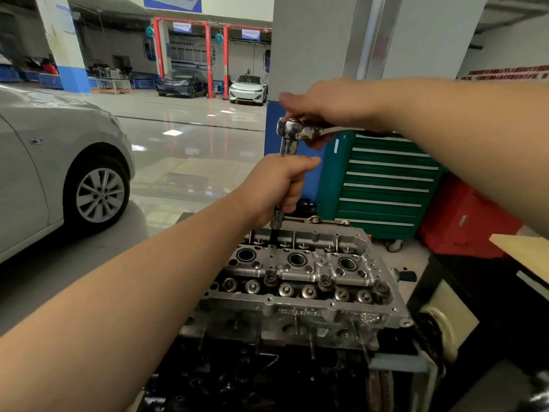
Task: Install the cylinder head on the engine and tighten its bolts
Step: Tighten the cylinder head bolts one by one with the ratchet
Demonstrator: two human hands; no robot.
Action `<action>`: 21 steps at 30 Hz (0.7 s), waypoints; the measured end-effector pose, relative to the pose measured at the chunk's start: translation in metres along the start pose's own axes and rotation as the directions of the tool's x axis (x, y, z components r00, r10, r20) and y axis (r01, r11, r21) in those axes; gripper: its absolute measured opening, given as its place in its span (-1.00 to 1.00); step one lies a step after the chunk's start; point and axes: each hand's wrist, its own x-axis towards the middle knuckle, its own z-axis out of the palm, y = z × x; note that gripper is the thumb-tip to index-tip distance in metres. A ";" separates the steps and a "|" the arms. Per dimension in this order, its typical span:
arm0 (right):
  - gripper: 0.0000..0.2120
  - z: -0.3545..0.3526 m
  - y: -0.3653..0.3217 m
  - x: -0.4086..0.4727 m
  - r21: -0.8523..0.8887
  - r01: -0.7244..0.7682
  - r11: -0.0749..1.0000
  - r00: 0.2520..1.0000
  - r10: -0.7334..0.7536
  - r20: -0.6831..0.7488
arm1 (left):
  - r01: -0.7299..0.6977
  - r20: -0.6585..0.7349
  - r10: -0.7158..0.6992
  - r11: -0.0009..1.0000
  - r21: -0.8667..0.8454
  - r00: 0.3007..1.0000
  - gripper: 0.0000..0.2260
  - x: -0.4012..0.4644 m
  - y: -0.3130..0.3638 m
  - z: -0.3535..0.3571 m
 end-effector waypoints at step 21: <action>-0.32 -0.038 0.055 -0.029 0.347 -0.278 0.896 0.958 0.283 0.036 | -0.057 -0.106 0.061 0.998 0.036 0.992 -0.59 -0.006 -0.005 -0.003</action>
